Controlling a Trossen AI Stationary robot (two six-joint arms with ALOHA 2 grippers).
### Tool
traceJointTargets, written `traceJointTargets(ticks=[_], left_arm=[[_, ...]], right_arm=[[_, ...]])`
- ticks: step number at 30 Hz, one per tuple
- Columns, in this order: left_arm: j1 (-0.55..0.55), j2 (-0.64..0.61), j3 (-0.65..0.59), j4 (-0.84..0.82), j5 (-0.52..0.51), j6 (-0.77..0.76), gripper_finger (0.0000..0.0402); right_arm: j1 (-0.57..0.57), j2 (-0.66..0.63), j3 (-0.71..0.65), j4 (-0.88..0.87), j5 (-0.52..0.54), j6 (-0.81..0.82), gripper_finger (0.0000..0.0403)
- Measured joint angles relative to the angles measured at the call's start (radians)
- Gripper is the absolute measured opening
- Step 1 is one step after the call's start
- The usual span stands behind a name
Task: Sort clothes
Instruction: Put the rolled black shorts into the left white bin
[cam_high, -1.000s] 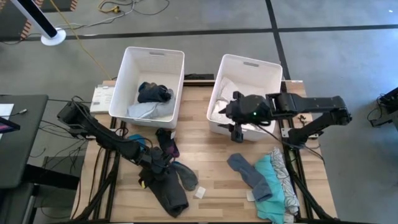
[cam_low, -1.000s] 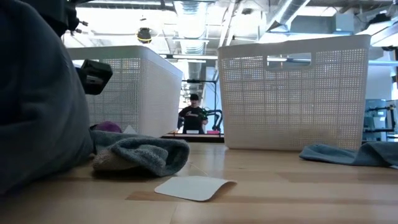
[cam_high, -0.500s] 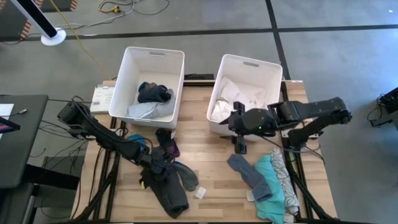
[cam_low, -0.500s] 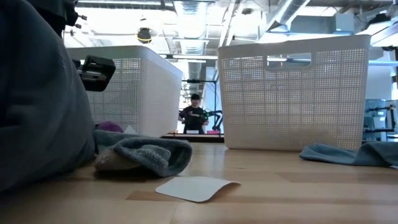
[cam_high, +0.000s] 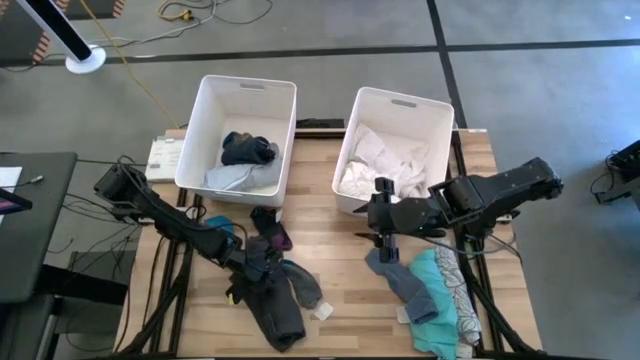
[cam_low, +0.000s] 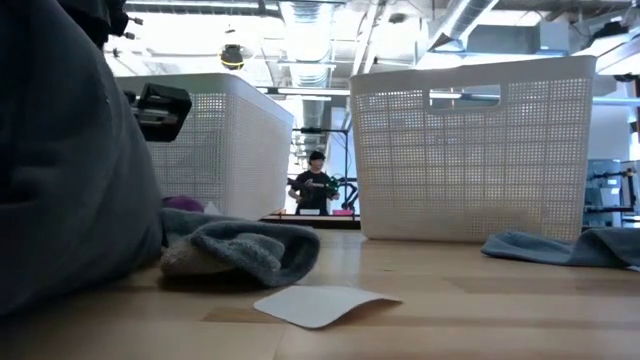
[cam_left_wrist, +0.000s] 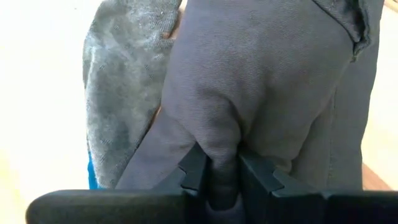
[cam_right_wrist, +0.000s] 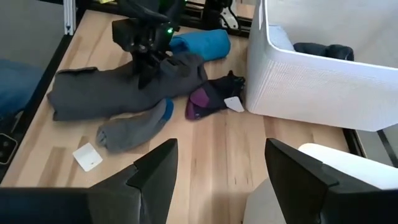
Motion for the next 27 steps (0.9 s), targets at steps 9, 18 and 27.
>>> traceJointTargets(ticks=[9,18,27], left_arm=[[-0.054,0.002,0.120,-0.098,-0.128,0.089,0.0044],[-0.091,0.000,0.220,-0.167,-0.233,0.119,0.0044],[-0.128,-0.055,0.251,-0.165,-0.355,0.146,0.0043]], right_arm=[[0.046,0.012,0.000,0.002,0.028,0.022,0.0255],[0.097,0.071,-0.001,0.003,0.064,0.033,0.0255],[0.137,0.160,-0.002,0.004,0.089,0.033,0.0255]])
